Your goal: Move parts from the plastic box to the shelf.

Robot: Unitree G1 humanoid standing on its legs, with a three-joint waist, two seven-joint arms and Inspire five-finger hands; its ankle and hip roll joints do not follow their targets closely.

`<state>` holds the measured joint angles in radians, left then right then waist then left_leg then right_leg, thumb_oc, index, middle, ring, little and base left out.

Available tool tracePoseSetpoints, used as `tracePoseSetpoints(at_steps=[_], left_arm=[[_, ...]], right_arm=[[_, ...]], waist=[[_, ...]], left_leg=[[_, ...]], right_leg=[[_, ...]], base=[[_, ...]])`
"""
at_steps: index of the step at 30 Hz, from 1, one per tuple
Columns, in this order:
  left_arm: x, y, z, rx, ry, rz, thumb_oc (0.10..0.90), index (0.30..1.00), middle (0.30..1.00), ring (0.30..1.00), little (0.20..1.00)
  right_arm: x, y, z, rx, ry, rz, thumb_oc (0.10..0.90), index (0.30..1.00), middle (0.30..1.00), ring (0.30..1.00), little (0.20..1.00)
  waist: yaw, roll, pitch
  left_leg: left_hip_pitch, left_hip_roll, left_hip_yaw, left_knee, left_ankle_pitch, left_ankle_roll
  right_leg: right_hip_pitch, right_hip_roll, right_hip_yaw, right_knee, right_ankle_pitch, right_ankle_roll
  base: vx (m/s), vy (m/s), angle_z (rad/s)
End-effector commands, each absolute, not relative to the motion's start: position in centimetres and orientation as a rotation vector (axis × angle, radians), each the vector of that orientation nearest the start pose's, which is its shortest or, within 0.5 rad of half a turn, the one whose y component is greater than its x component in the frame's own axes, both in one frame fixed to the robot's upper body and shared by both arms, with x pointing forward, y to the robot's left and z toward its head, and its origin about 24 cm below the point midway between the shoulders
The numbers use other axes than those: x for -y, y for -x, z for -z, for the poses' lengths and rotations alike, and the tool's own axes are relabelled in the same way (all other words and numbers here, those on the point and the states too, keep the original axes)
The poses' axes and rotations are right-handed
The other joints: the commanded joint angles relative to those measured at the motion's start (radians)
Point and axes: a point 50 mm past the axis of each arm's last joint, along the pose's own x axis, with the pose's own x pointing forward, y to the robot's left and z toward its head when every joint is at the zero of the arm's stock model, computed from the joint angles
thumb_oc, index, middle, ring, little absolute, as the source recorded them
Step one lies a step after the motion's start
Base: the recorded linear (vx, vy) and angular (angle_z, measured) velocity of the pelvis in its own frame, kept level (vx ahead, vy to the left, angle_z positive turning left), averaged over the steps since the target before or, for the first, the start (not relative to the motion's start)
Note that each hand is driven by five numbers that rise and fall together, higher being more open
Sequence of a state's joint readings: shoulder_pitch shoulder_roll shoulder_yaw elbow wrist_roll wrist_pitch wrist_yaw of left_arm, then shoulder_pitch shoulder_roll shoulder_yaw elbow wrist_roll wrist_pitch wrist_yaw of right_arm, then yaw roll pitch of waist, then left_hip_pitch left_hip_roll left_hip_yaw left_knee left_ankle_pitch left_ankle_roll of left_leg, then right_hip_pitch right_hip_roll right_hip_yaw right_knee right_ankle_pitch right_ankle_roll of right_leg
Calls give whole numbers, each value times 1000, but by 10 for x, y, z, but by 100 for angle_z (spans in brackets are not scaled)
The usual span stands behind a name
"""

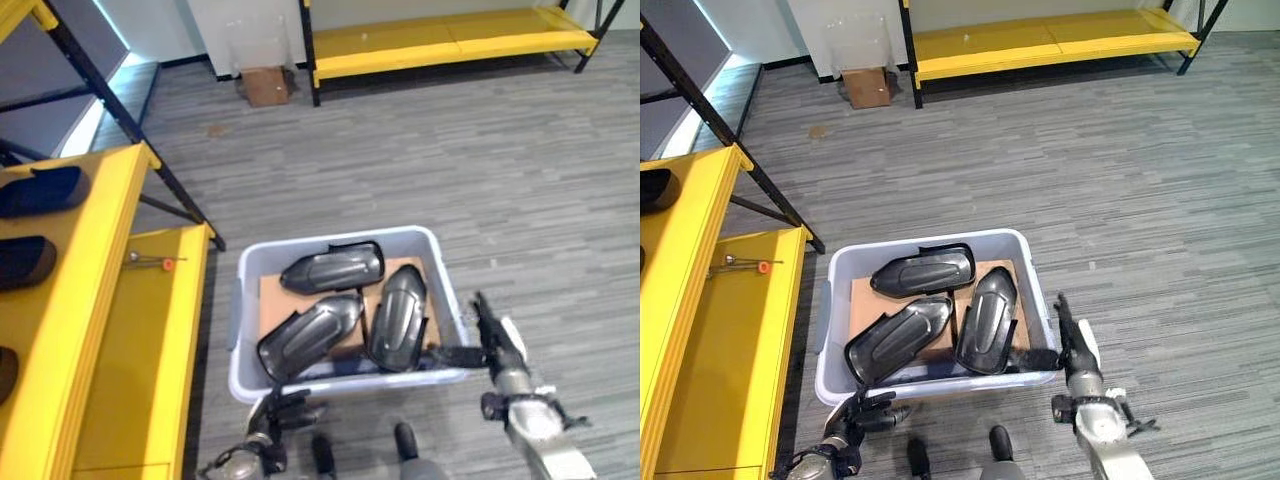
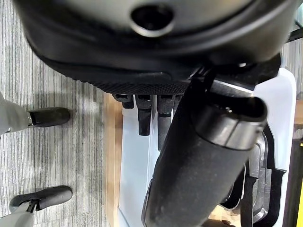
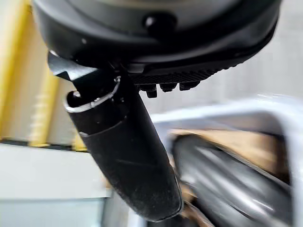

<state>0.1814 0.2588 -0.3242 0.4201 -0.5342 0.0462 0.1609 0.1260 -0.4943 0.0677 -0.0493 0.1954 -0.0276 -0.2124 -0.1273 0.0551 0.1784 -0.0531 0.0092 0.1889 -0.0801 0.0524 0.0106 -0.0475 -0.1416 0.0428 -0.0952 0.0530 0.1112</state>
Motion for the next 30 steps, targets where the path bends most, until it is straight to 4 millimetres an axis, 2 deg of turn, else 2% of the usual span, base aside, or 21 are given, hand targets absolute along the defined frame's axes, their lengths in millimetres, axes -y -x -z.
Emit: tracePoseSetpoints(at_steps=[1, 5, 10, 15, 21, 25, 30], left_arm=[[-195, -221, 39, -370, 128, -110, 900, 1000, 1000, 1000, 1000], [-199, -219, 38, -363, 135, -125, 900, 1000, 1000, 1000, 1000], [-202, -219, 35, -346, 137, -131, 900, 1000, 1000, 1000, 1000], [-204, -226, 16, -258, 149, -123, 900, 1000, 1000, 1000, 1000], [-206, -229, 10, -232, 151, -125, 900, 1000, 1000, 1000, 1000], [-208, -228, 12, -242, 148, -133, 900, 1000, 1000, 1000, 1000], [-225, -210, 25, -303, 151, -216, 900, 1000, 1000, 1000, 1000]], right_arm=[[240, -240, -98, 253, 322, 169, 900, 1000, 1000, 1000, 1000], [231, -235, -116, 345, 276, 127, 900, 1000, 1000, 1000, 1000], [225, -235, -119, 361, 274, 80, 900, 1000, 1000, 1000, 1000], [218, -246, -107, 300, 292, 52, 900, 1000, 1000, 1000, 1000], [212, -260, -93, 234, 320, 48, 900, 1000, 1000, 1000, 1000], [211, -263, -92, 225, 323, 52, 900, 1000, 1000, 1000, 1000], [215, -270, -93, 223, 339, 93, 900, 1000, 1000, 1000, 1000]], waist=[[0, -47, -54], [-1, -51, -39], [3, -55, -26], [21, -60, 0], [39, -55, 33], [44, -51, 43], [69, -37, 74]], left_leg=[[-65, 39, 40, 143, -85, -38], [-94, 42, 40, 149, -82, -38], [-114, 43, 38, 157, -80, -39], [-139, 44, 30, 171, -78, -39], [-175, 40, 16, 191, -76, -39], [-188, 38, 13, 196, -76, -38], [-221, 35, -3, 209, -70, -36]], right_leg=[[52, -45, -7, 20, -109, 34], [26, -42, -11, 21, -103, 35], [11, -41, -14, 22, -99, 34], [-6, -42, -22, 26, -97, 31], [-31, -45, -32, 36, -95, 28], [-42, -46, -34, 41, -94, 27], [-63, -49, -48, 50, -92, 24]], base=[[0, 0, 0], [-21, -1, 1], [-15, -2, 0], [-29, -11, 0], [-42, -12, 9], [-18, -4, 3], [-28, -8, 7]])
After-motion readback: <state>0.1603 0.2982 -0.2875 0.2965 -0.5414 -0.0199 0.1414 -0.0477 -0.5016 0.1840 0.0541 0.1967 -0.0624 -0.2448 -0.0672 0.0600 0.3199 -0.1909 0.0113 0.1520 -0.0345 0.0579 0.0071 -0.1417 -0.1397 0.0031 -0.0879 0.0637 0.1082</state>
